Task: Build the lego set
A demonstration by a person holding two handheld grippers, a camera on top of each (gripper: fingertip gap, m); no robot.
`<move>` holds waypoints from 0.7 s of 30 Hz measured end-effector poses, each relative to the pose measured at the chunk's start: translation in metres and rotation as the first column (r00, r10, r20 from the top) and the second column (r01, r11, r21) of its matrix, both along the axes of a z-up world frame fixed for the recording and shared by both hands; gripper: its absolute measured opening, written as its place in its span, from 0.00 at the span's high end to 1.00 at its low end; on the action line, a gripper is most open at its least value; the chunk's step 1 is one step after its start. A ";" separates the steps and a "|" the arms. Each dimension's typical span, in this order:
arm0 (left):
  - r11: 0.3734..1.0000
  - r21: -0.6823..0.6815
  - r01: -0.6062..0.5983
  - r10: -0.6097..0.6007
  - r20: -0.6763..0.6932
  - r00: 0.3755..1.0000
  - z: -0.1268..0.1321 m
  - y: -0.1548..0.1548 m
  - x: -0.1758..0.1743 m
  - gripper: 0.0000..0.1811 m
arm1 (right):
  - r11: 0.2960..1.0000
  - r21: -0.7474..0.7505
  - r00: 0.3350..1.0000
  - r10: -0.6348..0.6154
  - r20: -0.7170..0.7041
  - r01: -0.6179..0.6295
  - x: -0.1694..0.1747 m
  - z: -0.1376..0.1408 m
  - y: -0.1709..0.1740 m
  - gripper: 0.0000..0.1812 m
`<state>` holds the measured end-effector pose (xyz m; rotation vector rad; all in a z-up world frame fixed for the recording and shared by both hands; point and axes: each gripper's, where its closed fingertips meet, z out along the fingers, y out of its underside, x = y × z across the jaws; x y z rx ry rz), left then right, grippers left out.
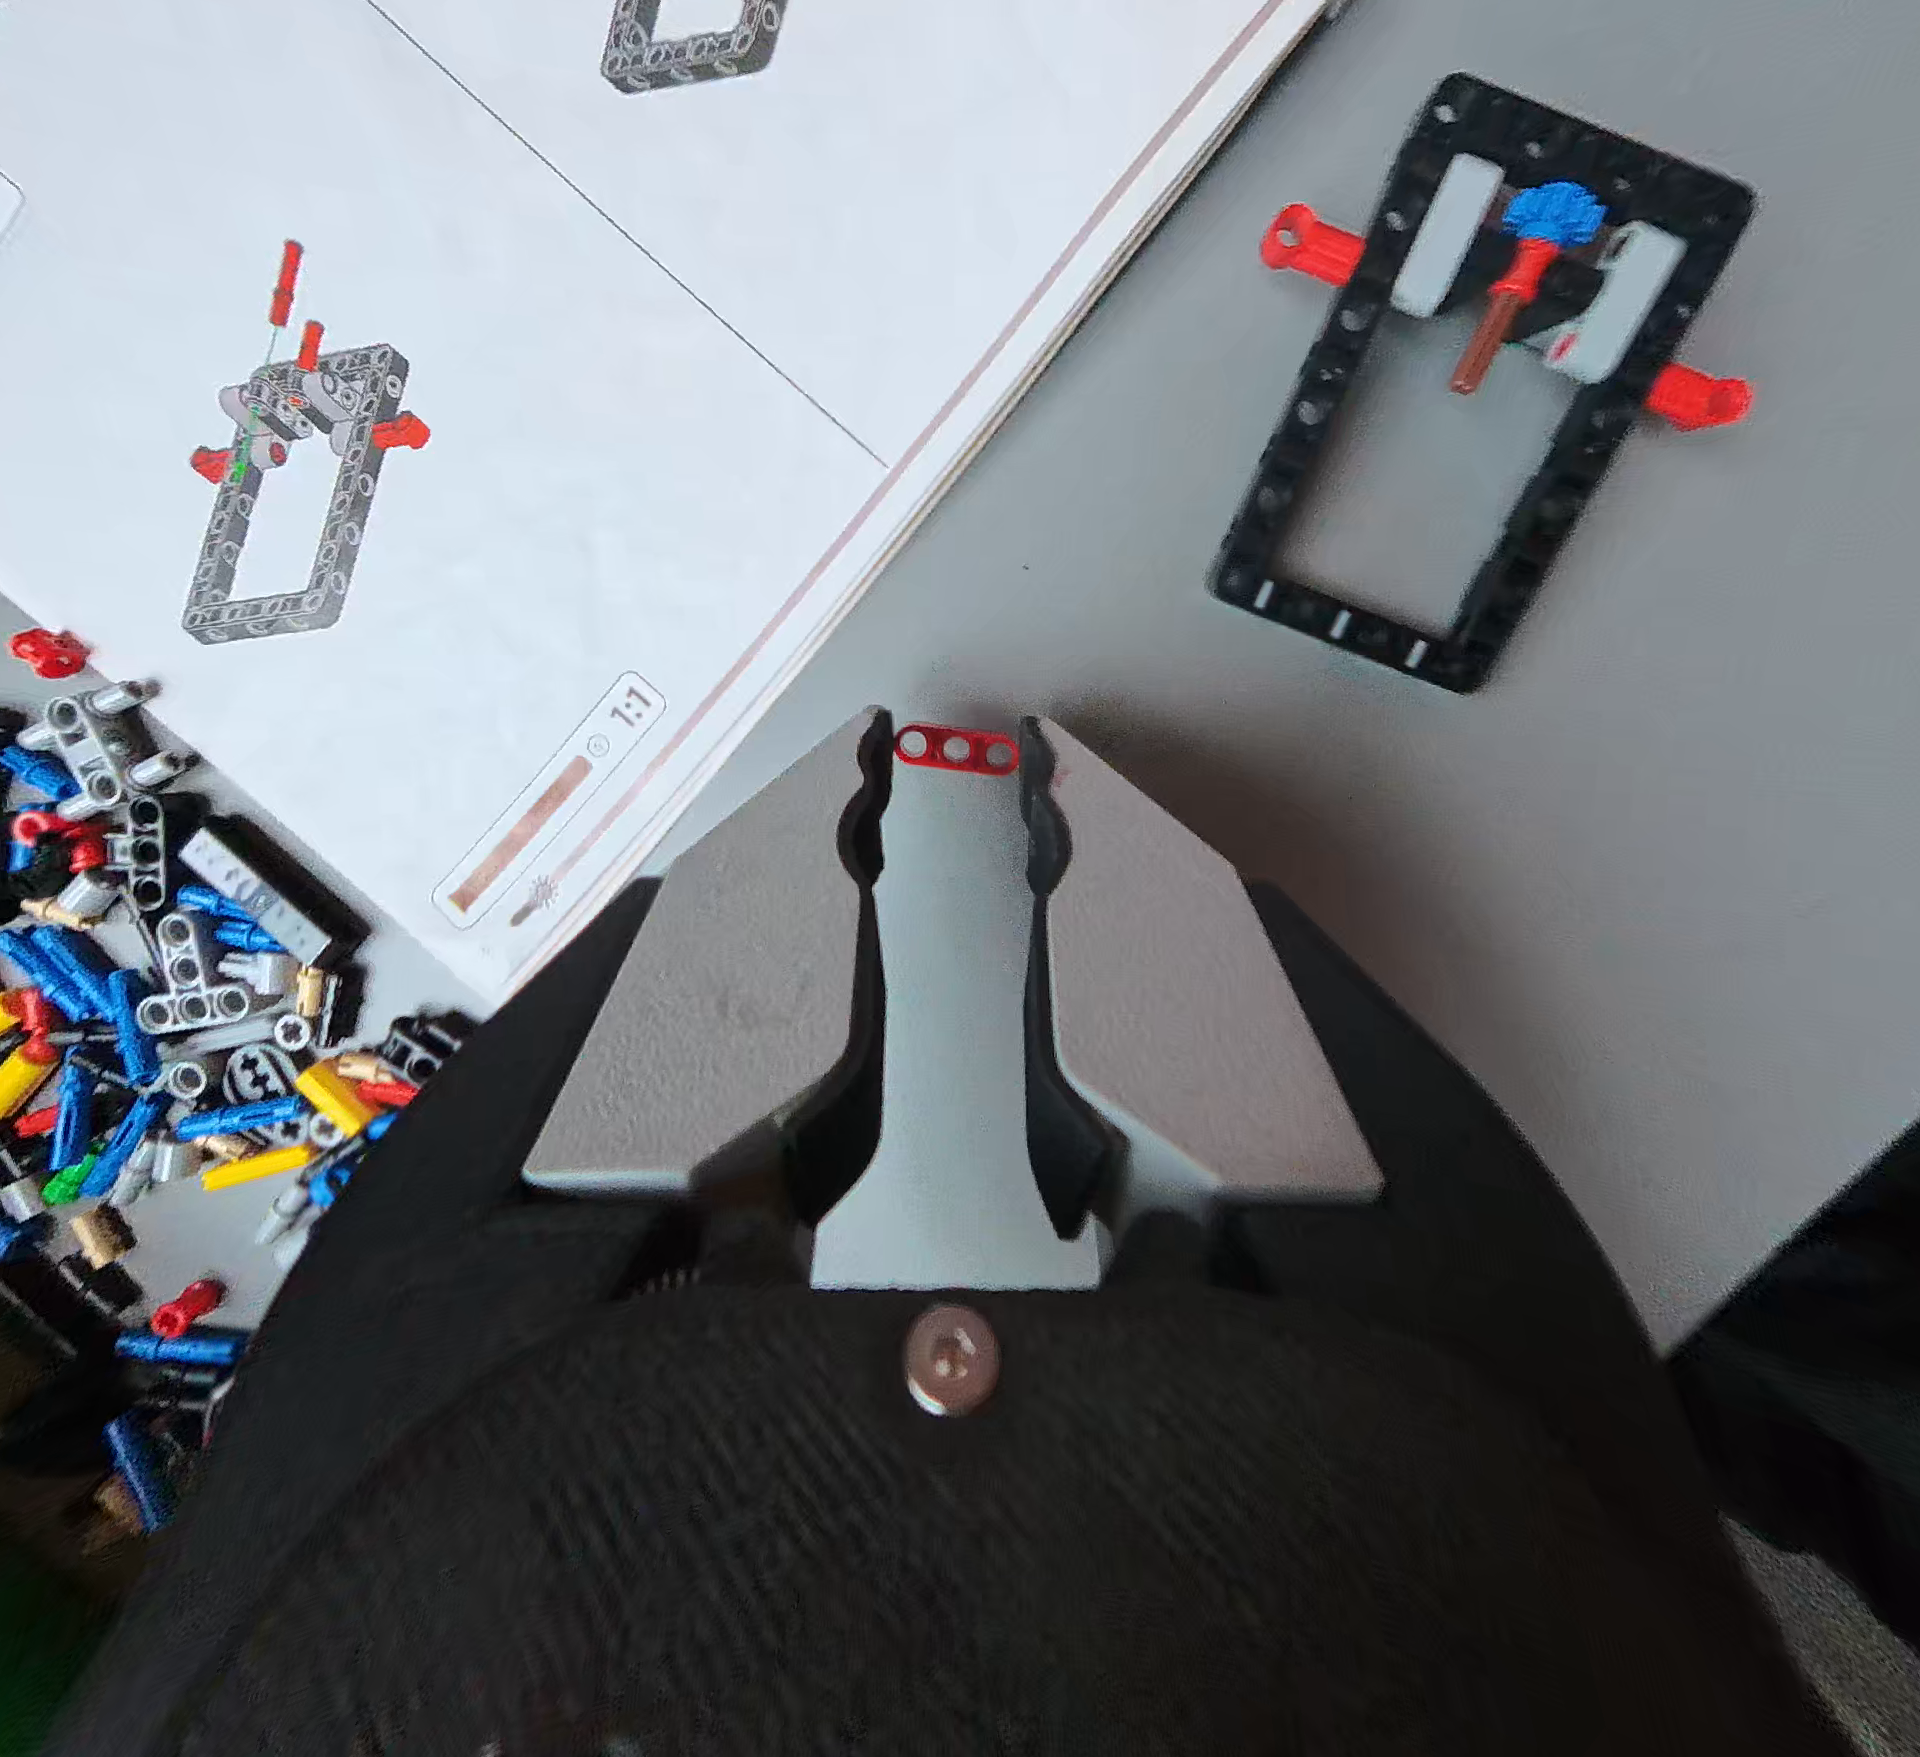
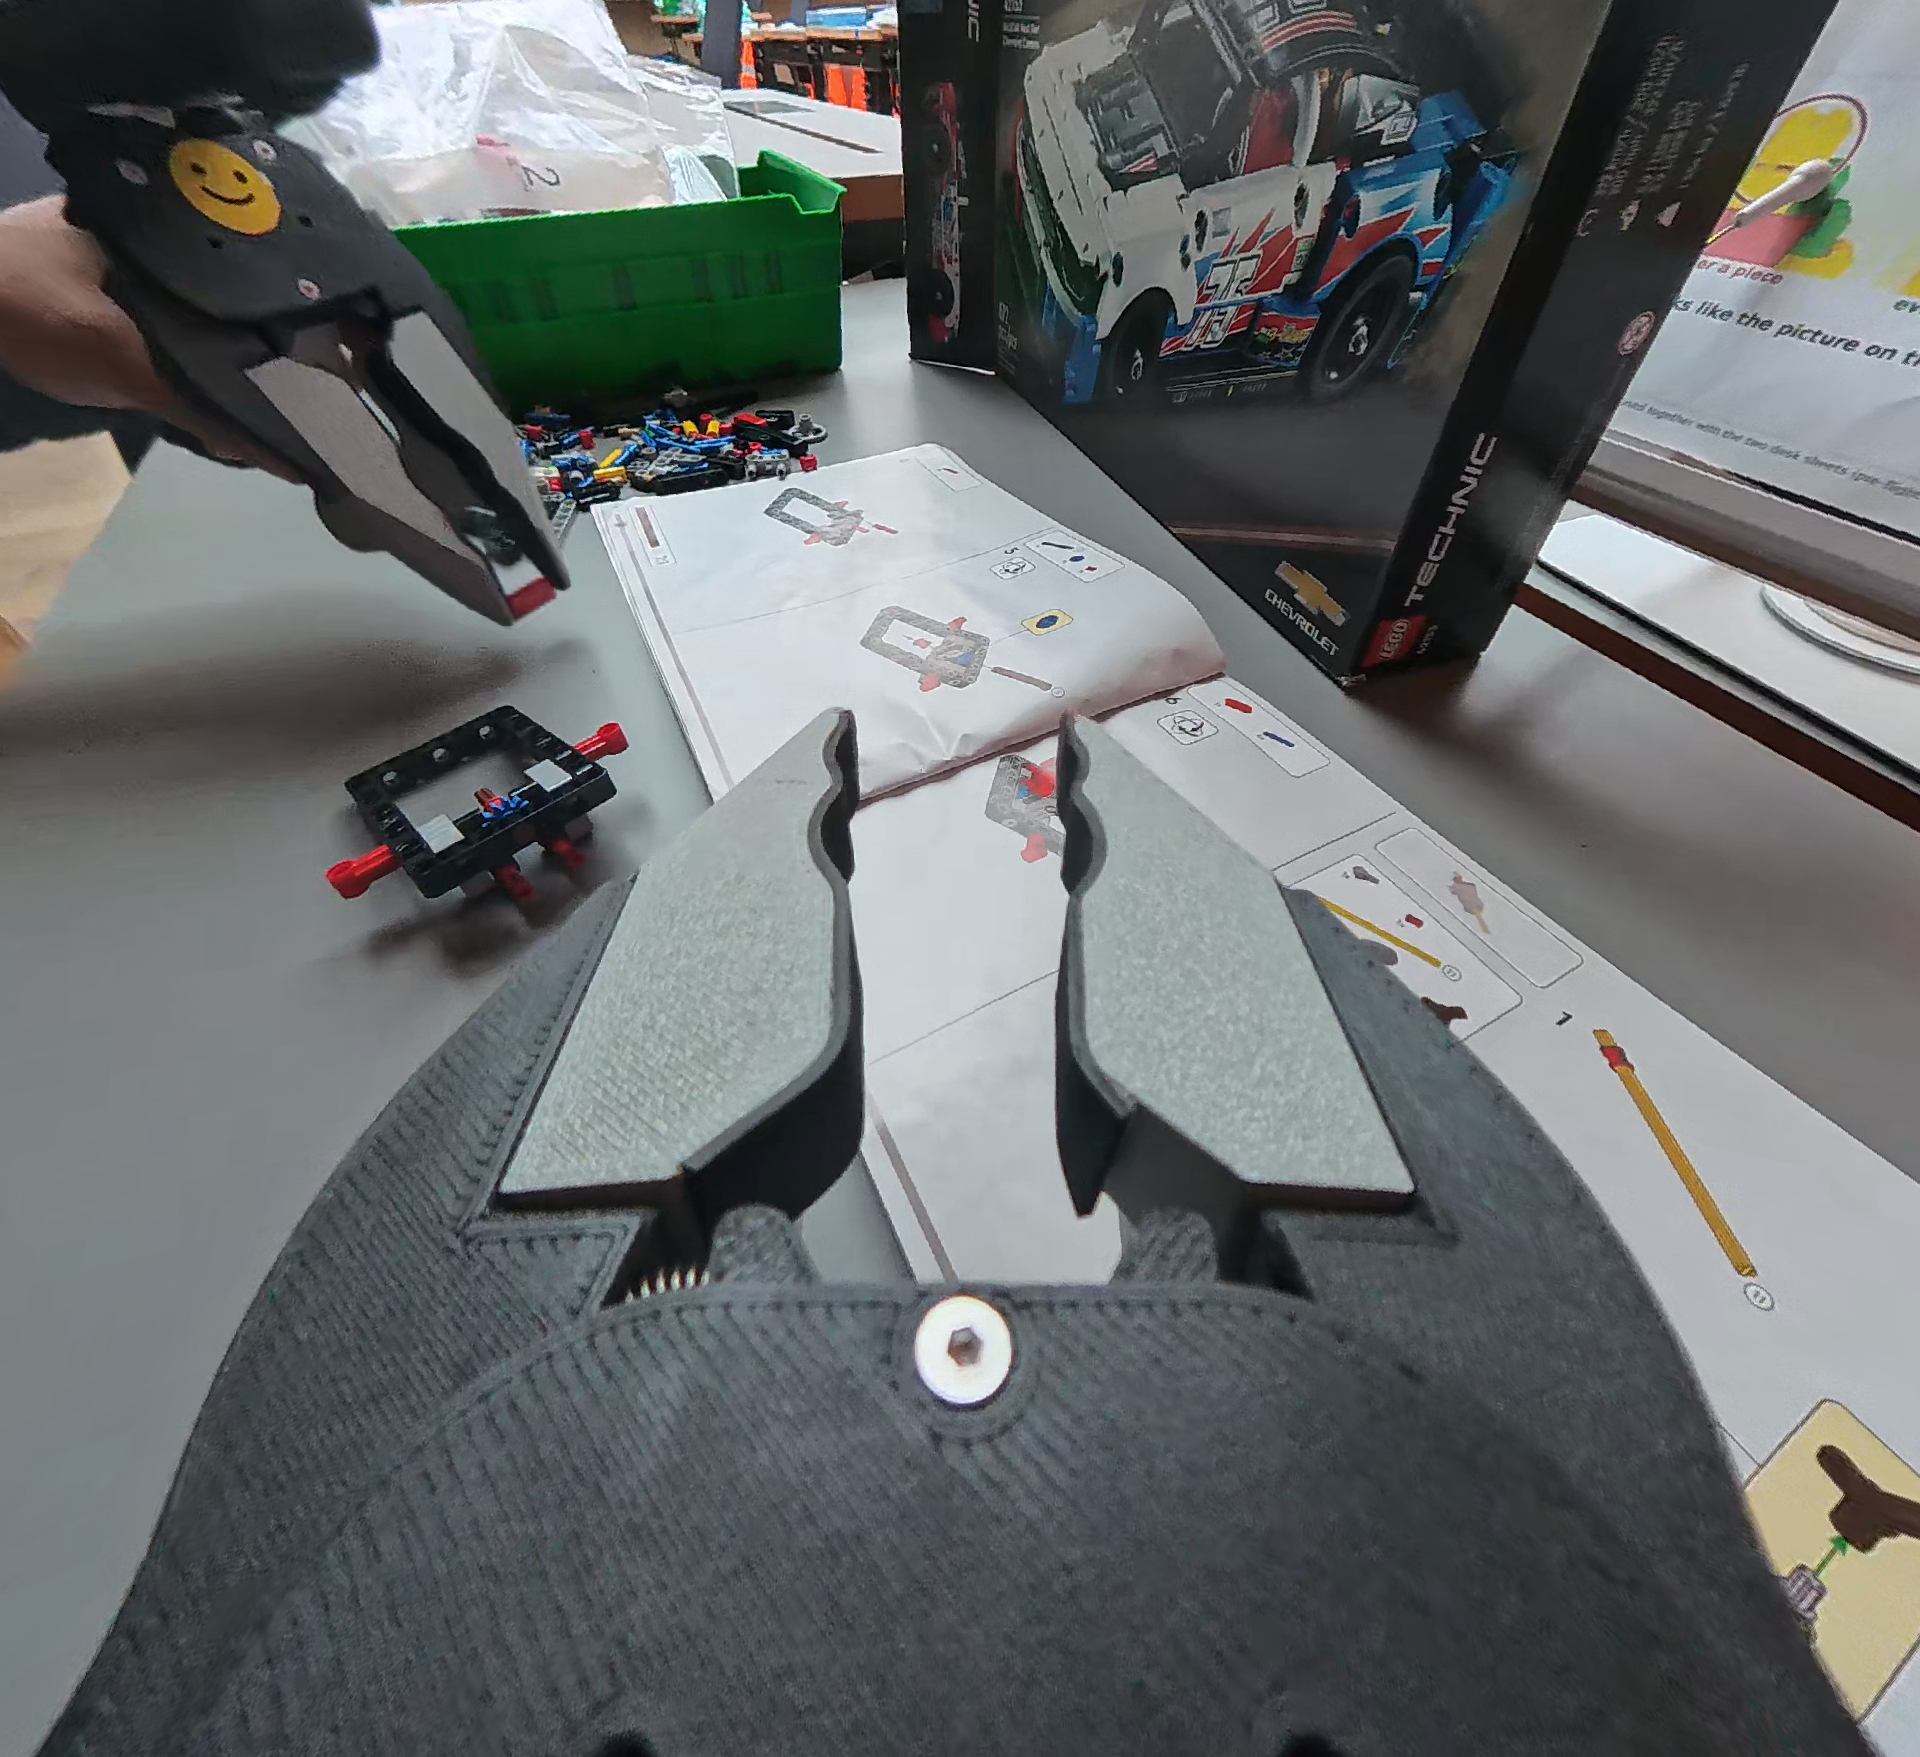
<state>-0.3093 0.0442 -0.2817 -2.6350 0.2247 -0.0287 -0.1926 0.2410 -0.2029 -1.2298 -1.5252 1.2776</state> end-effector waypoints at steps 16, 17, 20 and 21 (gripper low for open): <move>0.998 0.058 -0.035 0.034 0.005 0.999 -0.011 0.045 -0.010 0.88 | 1.000 -0.006 0.998 0.014 0.058 -0.013 -0.002 -0.011 -0.001 0.82; 0.998 0.056 -0.033 0.033 0.006 0.999 -0.010 0.043 -0.009 0.88 | 1.000 -0.007 0.998 0.013 0.056 -0.012 -0.002 -0.010 -0.001 0.82; 0.996 0.078 -0.034 0.033 0.016 0.999 -0.005 0.036 -0.002 0.88 | 1.000 -0.010 0.998 0.013 0.055 -0.013 -0.002 -0.010 0.000 0.82; 0.995 0.092 -0.035 0.033 0.020 0.999 -0.001 0.033 0.000 0.88 | 1.000 -0.010 0.998 0.014 0.055 -0.014 -0.002 -0.010 -0.001 0.82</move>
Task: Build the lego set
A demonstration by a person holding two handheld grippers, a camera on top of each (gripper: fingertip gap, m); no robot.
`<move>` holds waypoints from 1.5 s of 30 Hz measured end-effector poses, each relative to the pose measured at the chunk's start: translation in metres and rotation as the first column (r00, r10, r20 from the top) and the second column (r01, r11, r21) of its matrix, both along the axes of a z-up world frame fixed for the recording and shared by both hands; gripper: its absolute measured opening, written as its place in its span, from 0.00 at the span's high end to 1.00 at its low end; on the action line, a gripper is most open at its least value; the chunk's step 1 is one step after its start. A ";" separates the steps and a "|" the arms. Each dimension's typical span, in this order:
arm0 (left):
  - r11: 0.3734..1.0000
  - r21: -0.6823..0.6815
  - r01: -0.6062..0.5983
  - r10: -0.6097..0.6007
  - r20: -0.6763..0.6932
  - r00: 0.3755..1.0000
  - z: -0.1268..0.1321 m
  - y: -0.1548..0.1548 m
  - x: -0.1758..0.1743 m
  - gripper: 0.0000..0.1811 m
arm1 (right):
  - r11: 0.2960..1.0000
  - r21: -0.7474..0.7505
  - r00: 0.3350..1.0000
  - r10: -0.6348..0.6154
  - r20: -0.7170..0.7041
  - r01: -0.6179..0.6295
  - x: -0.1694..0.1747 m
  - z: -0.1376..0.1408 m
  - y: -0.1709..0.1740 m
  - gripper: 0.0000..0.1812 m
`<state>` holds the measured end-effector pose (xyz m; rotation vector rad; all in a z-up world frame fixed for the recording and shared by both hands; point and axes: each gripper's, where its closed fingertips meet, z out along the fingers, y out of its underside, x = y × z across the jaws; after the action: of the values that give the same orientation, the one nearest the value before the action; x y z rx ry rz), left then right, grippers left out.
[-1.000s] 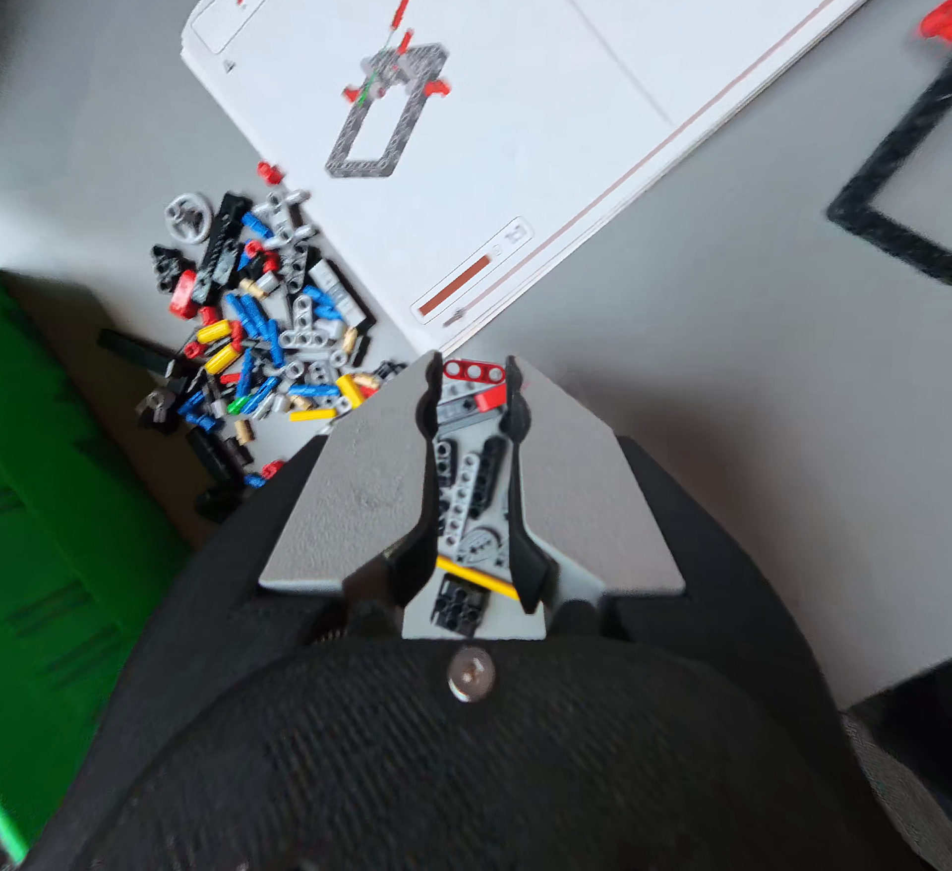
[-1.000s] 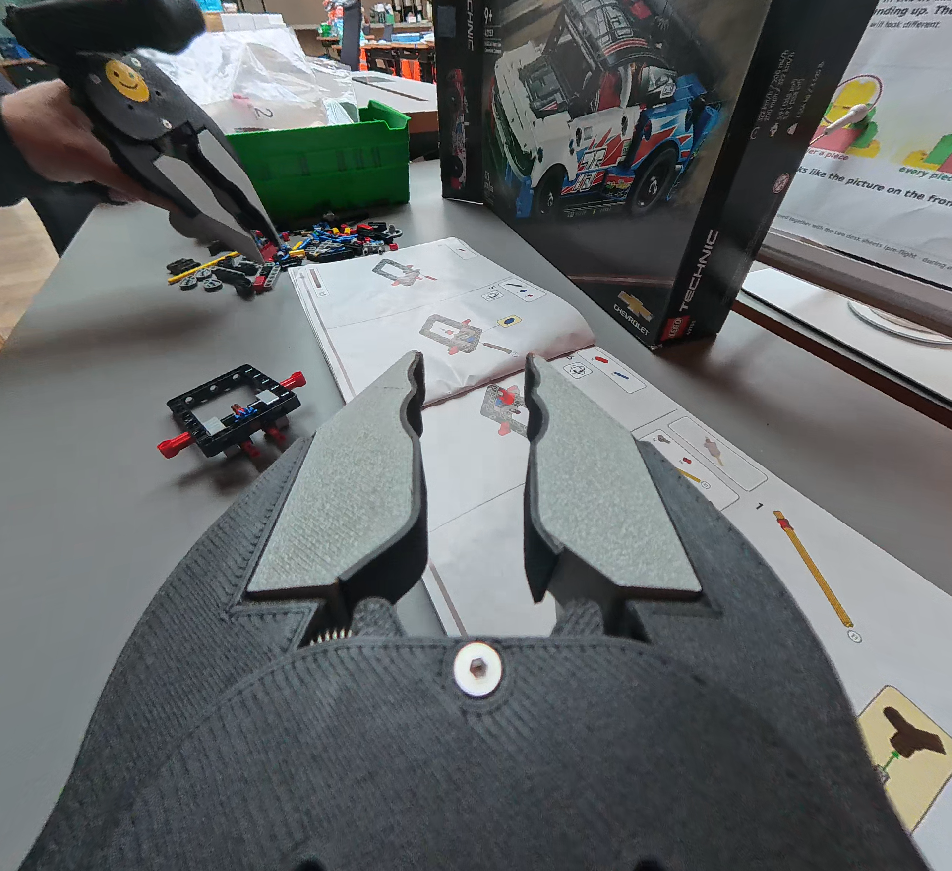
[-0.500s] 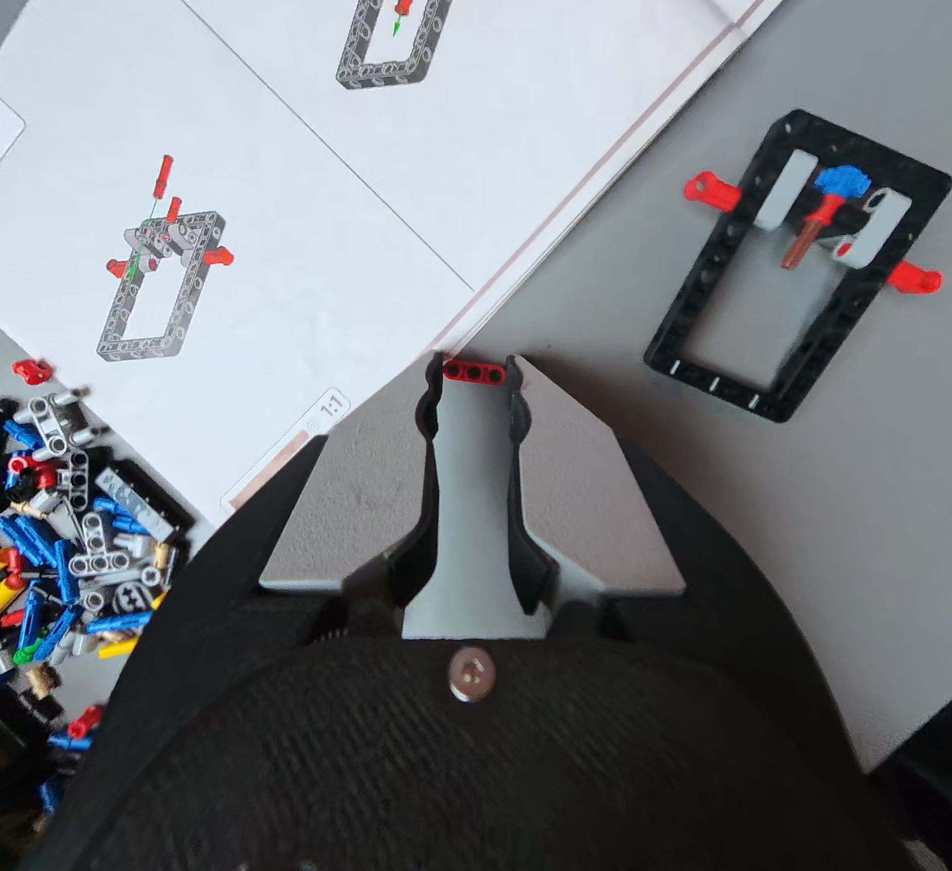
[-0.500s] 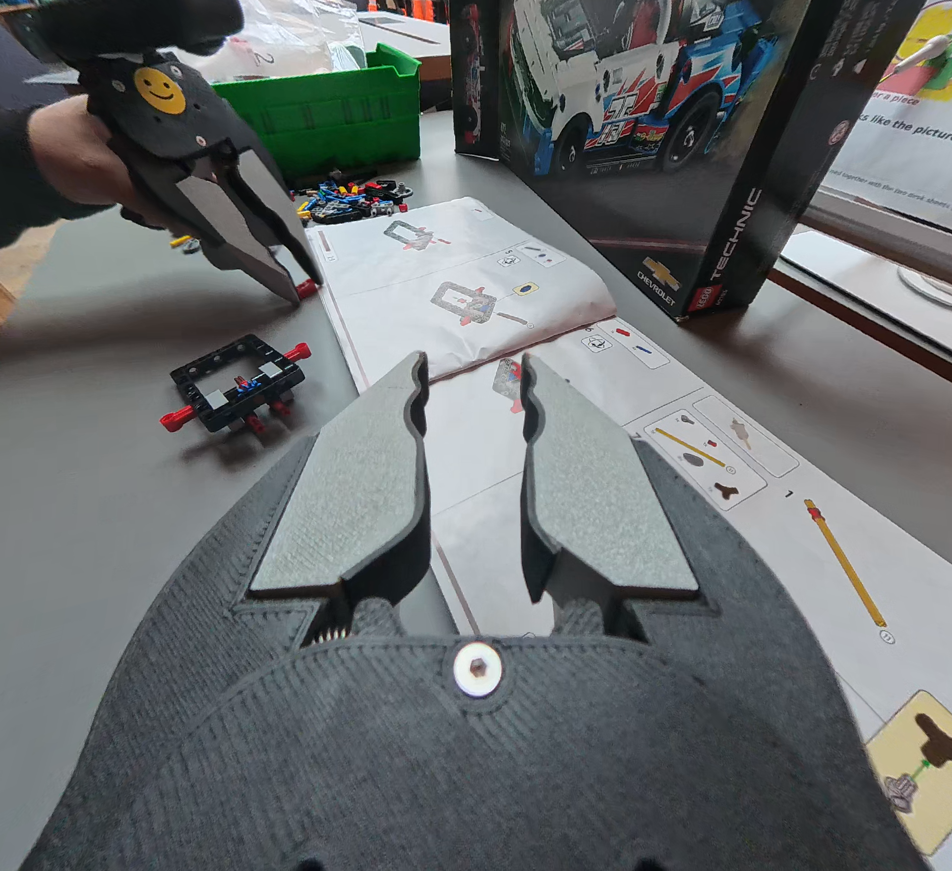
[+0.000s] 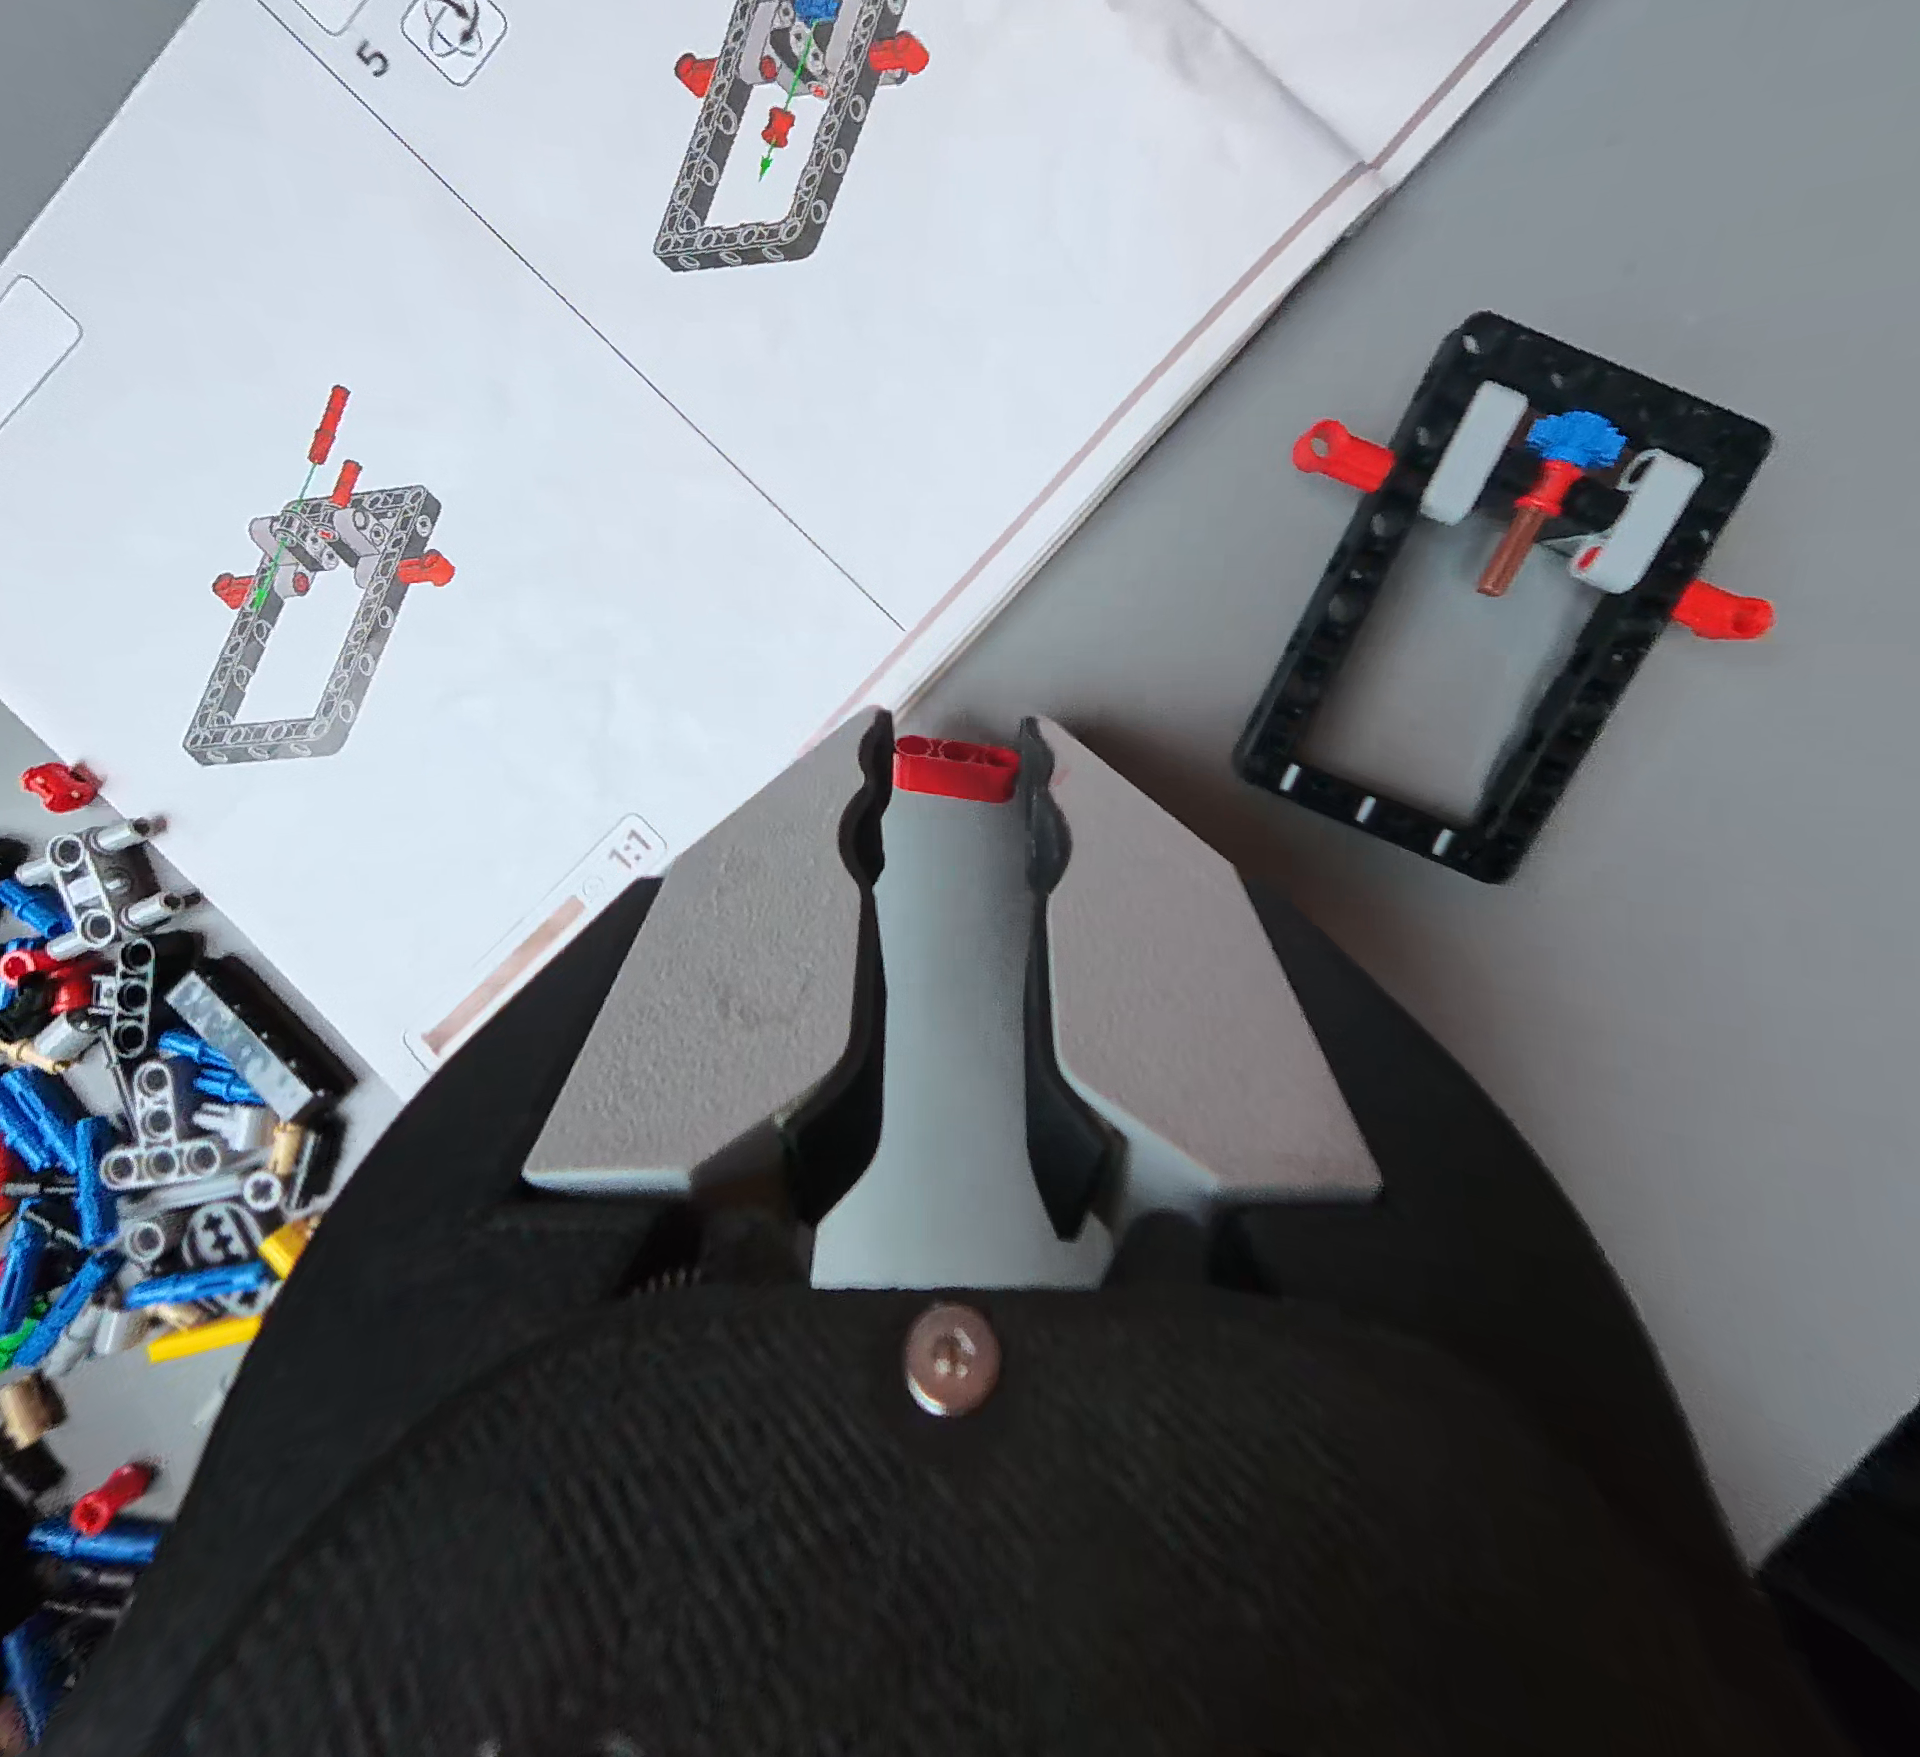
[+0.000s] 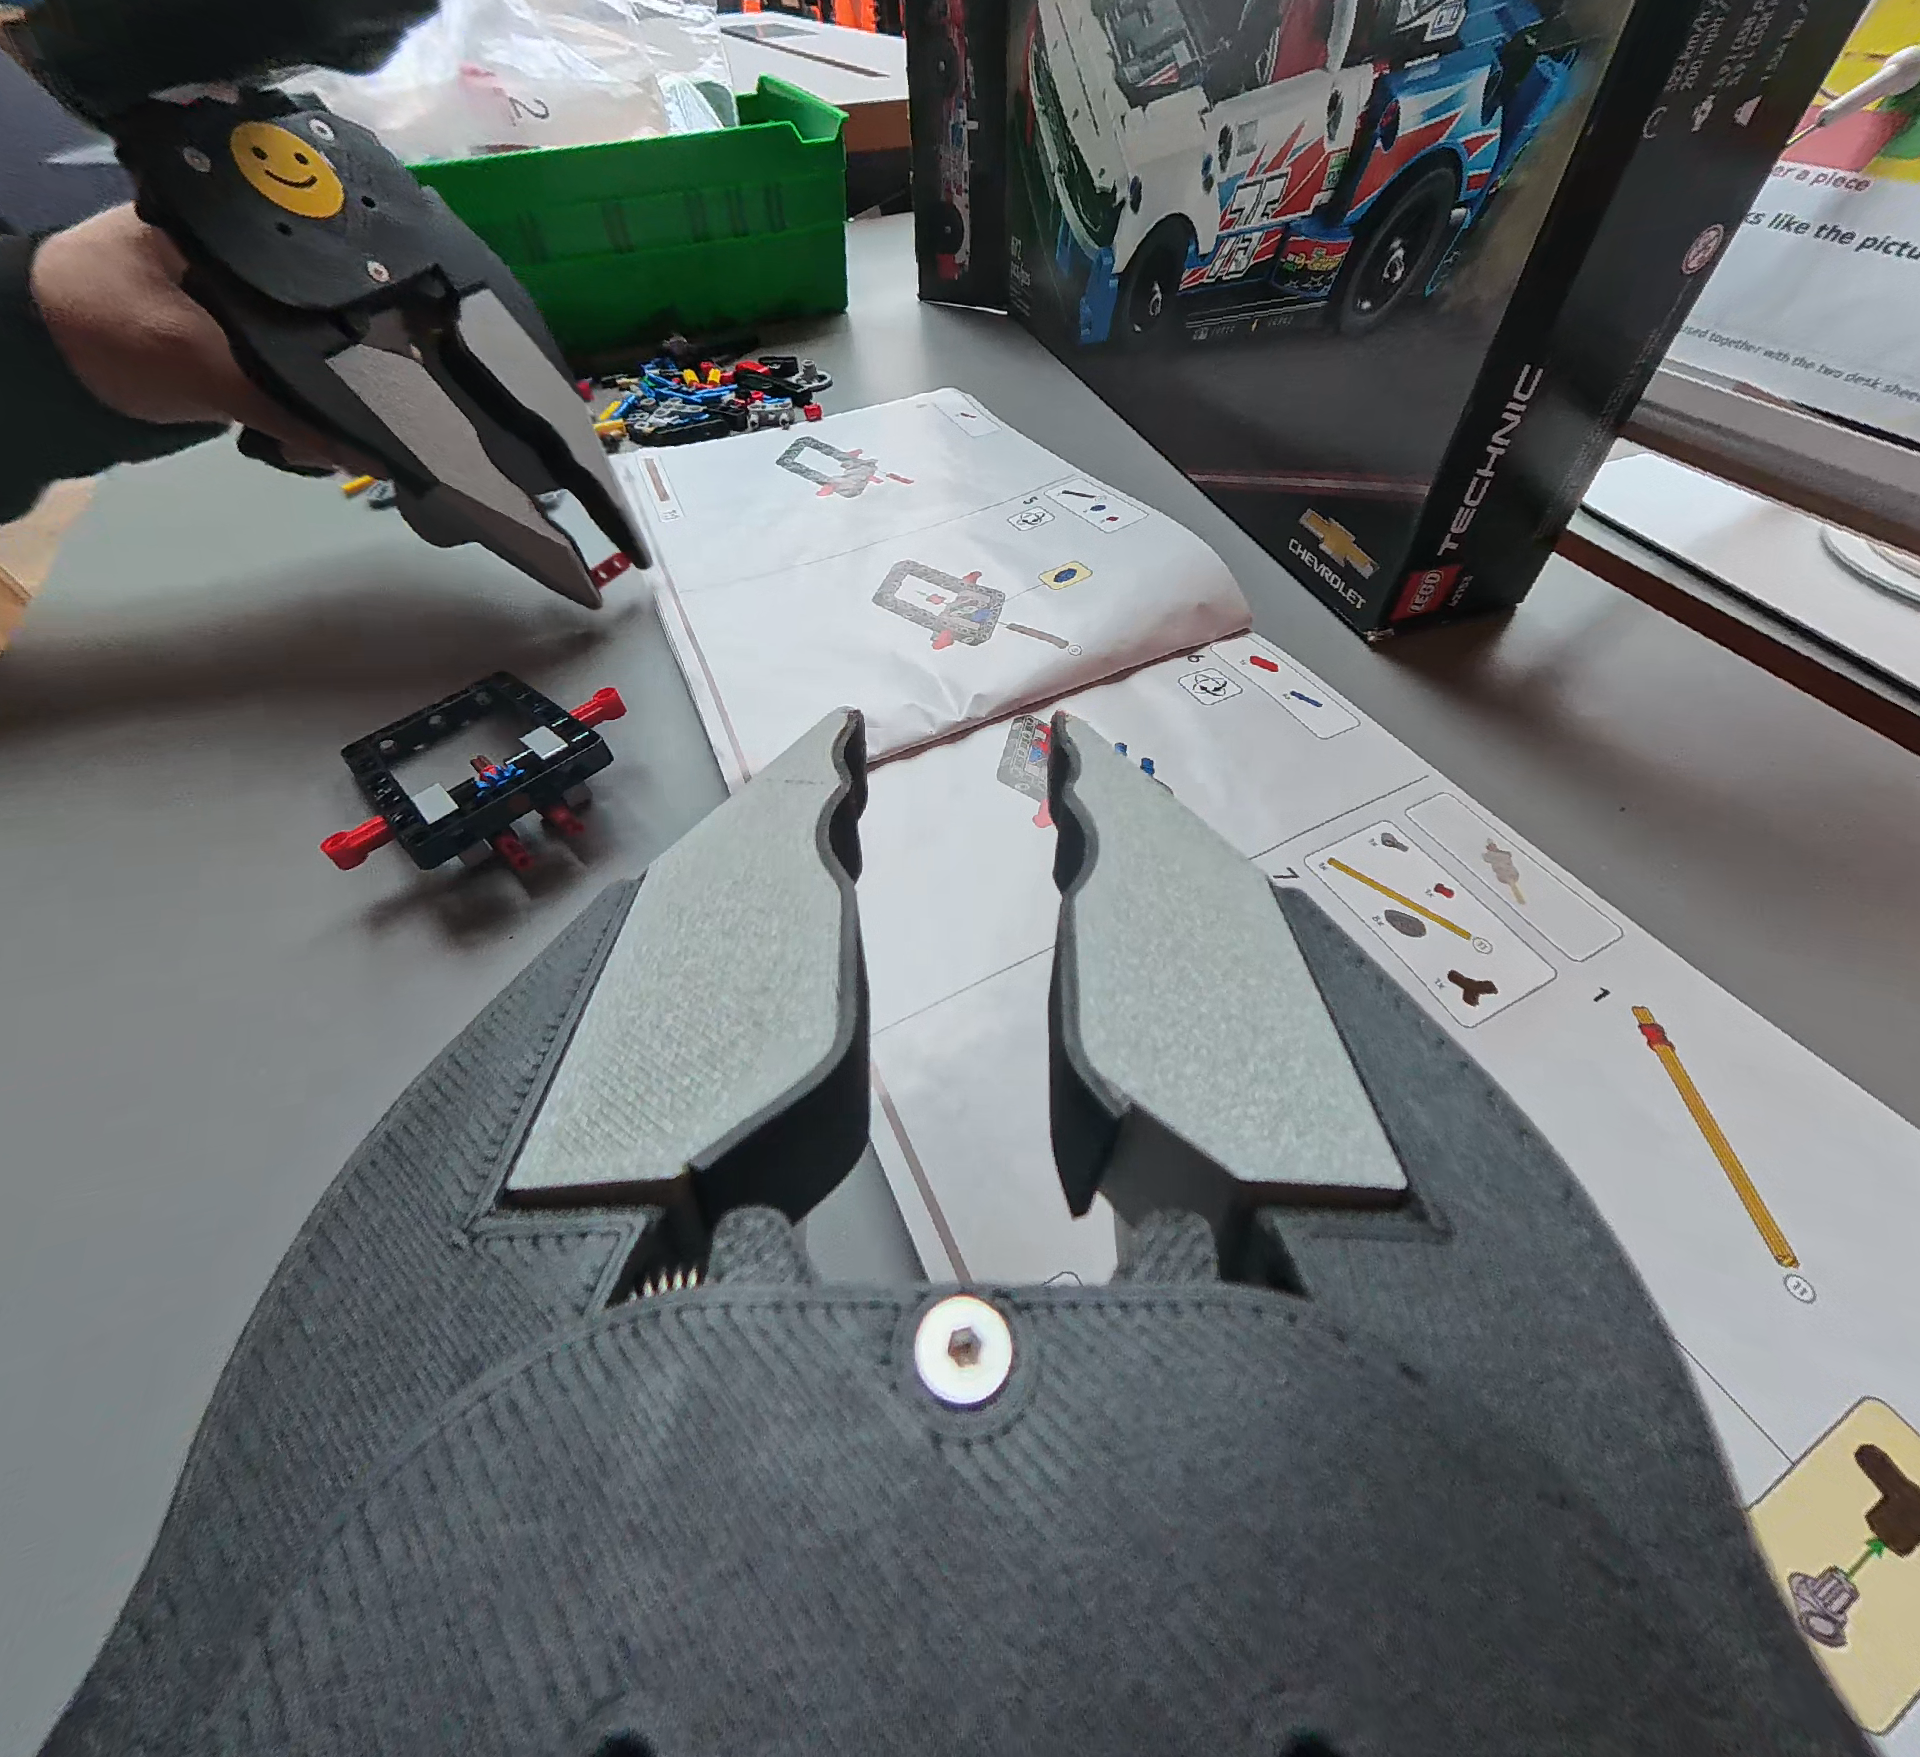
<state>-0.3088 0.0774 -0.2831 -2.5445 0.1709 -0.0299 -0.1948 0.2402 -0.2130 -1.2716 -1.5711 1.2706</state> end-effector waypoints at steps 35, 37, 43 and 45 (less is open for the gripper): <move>0.979 0.115 0.171 -0.175 0.027 0.984 0.039 -0.021 0.042 0.81 | 1.000 0.008 1.000 -0.003 -0.007 0.003 0.001 0.002 0.000 0.83; 0.969 0.213 0.128 -0.128 -0.012 0.992 0.056 0.002 0.028 0.81 | 1.000 0.005 1.000 -0.008 -0.011 0.008 0.002 0.003 0.001 0.83; 0.911 0.409 0.045 -0.041 -0.018 0.999 0.081 0.074 -0.007 0.81 | 1.000 -0.006 1.000 0.000 0.000 0.000 0.002 0.001 0.000 0.82; 0.894 0.447 0.031 -0.031 -0.007 1.000 0.079 0.090 -0.013 0.81 | 1.000 -0.001 1.000 0.006 0.007 -0.006 0.001 -0.001 -0.001 0.82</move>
<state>-0.3221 0.1676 -0.2041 -2.0799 0.1932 -0.0022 -0.1934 0.2388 -0.2141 -1.2743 -1.5802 1.2725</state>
